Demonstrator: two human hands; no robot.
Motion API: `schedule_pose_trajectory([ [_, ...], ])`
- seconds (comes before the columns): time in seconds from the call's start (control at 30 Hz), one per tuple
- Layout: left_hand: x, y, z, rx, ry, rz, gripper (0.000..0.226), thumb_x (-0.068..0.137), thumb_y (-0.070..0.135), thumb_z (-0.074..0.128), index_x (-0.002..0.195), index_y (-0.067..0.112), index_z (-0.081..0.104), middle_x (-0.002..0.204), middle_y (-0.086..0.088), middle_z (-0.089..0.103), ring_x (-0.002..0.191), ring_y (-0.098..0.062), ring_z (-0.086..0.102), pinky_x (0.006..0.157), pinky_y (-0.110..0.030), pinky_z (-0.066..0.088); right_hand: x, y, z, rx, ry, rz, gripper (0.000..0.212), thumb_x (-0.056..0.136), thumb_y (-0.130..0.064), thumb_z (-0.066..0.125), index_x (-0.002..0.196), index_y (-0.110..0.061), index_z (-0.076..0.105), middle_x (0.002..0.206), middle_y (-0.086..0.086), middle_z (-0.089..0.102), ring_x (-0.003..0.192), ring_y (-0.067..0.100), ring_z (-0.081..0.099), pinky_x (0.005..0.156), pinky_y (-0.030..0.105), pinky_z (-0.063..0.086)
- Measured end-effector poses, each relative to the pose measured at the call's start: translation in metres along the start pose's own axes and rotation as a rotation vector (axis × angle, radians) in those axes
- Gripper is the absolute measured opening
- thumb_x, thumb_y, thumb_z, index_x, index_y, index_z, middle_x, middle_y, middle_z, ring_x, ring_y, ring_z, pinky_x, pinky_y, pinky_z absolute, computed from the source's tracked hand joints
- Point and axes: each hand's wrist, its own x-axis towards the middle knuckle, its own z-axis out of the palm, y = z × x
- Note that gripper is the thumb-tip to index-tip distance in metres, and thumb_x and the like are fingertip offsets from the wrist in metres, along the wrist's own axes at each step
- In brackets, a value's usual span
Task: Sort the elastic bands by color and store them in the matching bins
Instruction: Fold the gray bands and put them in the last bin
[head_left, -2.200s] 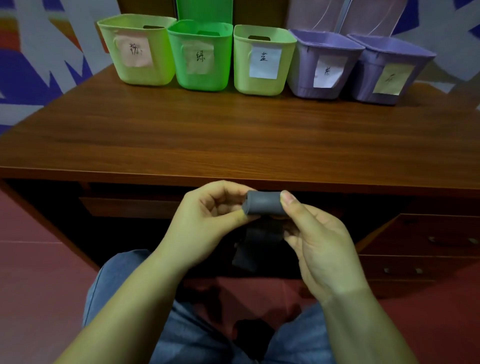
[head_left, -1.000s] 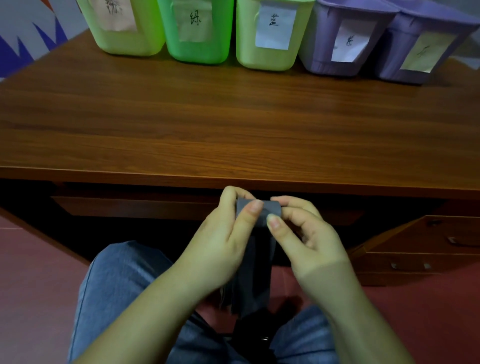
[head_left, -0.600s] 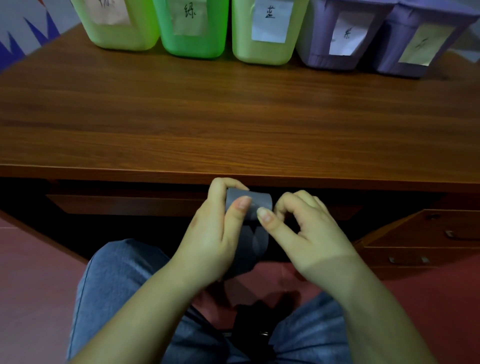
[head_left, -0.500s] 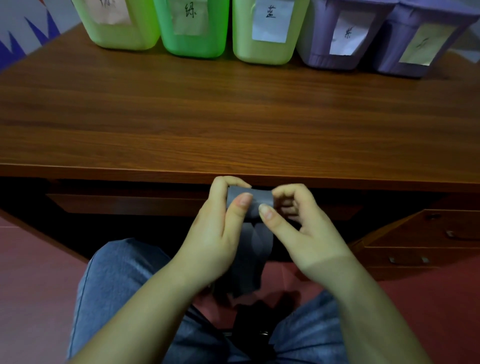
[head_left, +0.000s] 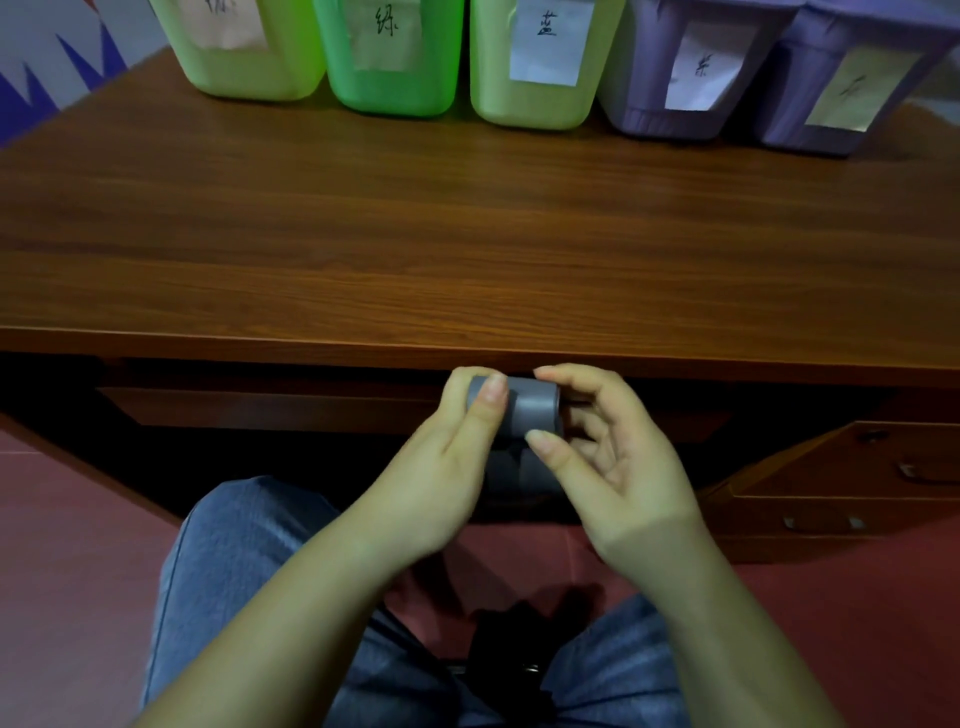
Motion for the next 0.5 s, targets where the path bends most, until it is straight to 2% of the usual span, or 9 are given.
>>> schedule_pose_trajectory([
  [0.03, 0.000, 0.000, 0.000, 0.007, 0.035, -0.001, 0.051, 0.084, 0.068, 0.026, 0.104, 0.028, 0.051, 0.092, 0.006, 0.064, 0.089, -0.007, 0.063, 0.086, -0.035, 0.050, 0.001, 0.000, 0.001, -0.002, -0.014, 0.006, 0.038, 0.081, -0.025, 0.062, 0.111, -0.048, 0.055, 0.118, -0.010, 0.062, 0.112, 0.014, 0.060, 0.093, 0.045, 0.051],
  [0.13, -0.001, 0.002, 0.000, 0.008, 0.122, 0.068, 0.036, 0.086, 0.055, 0.031, 0.097, 0.026, 0.051, 0.088, 0.016, 0.062, 0.081, 0.001, 0.060, 0.076, -0.017, 0.046, 0.002, -0.003, 0.002, 0.082, -0.053, 0.015, 0.039, 0.081, -0.021, 0.064, 0.114, -0.040, 0.054, 0.113, -0.015, 0.062, 0.110, 0.009, 0.061, 0.087, 0.028, 0.051],
  [0.2, -0.002, 0.001, 0.002, -0.001, 0.126, 0.140, 0.026, 0.091, 0.045, 0.034, 0.101, 0.026, 0.048, 0.092, 0.023, 0.059, 0.084, 0.003, 0.059, 0.074, -0.011, 0.044, 0.004, -0.004, 0.001, 0.127, -0.061, 0.036, 0.046, 0.078, -0.044, 0.068, 0.119, -0.039, 0.048, 0.114, -0.013, 0.061, 0.110, 0.008, 0.060, 0.085, 0.024, 0.050],
  [0.27, -0.006, 0.003, 0.004, -0.006, 0.102, 0.218, 0.018, 0.096, 0.040, 0.037, 0.106, 0.027, 0.043, 0.098, 0.027, 0.056, 0.088, 0.003, 0.058, 0.076, -0.010, 0.044, 0.006, -0.008, 0.003, 0.054, -0.036, 0.092, 0.059, 0.070, -0.075, 0.055, 0.119, -0.042, 0.049, 0.112, -0.011, 0.062, 0.107, 0.005, 0.061, 0.088, 0.027, 0.049],
  [0.33, -0.008, 0.005, 0.006, -0.016, 0.076, 0.271, 0.019, 0.094, 0.040, 0.037, 0.110, 0.030, 0.039, 0.099, 0.031, 0.052, 0.088, 0.005, 0.056, 0.076, -0.009, 0.043, 0.009, -0.010, 0.007, -0.042, -0.013, 0.119, 0.069, 0.067, -0.088, 0.037, 0.108, -0.037, 0.058, 0.102, -0.007, 0.067, 0.099, 0.006, 0.064, 0.089, 0.036, 0.050],
  [0.4, -0.009, 0.010, 0.004, -0.016, 0.018, 0.272, 0.024, 0.091, 0.043, 0.037, 0.114, 0.034, 0.035, 0.100, 0.031, 0.050, 0.087, 0.005, 0.055, 0.076, -0.010, 0.044, 0.011, -0.015, 0.011, -0.097, 0.022, 0.145, 0.082, 0.061, -0.095, 0.026, 0.098, -0.031, 0.061, 0.092, -0.002, 0.070, 0.090, 0.010, 0.066, 0.086, 0.043, 0.052],
  [0.43, -0.009, 0.010, 0.004, 0.002, -0.005, 0.263, 0.026, 0.090, 0.045, 0.038, 0.114, 0.039, 0.034, 0.101, 0.030, 0.050, 0.089, 0.003, 0.056, 0.078, -0.014, 0.045, 0.011, -0.016, 0.011, -0.118, 0.035, 0.158, 0.085, 0.059, -0.096, 0.024, 0.094, -0.028, 0.061, 0.088, -0.002, 0.070, 0.085, 0.010, 0.066, 0.084, 0.042, 0.052],
  [0.5, -0.010, 0.011, 0.005, 0.011, -0.048, 0.243, 0.028, 0.087, 0.048, 0.040, 0.114, 0.045, 0.032, 0.101, 0.026, 0.050, 0.093, -0.003, 0.057, 0.082, -0.022, 0.047, 0.010, -0.021, 0.009, -0.181, 0.076, 0.182, 0.078, 0.064, -0.089, 0.024, 0.087, -0.024, 0.061, 0.083, -0.004, 0.068, 0.078, 0.006, 0.064, 0.078, 0.036, 0.052],
])
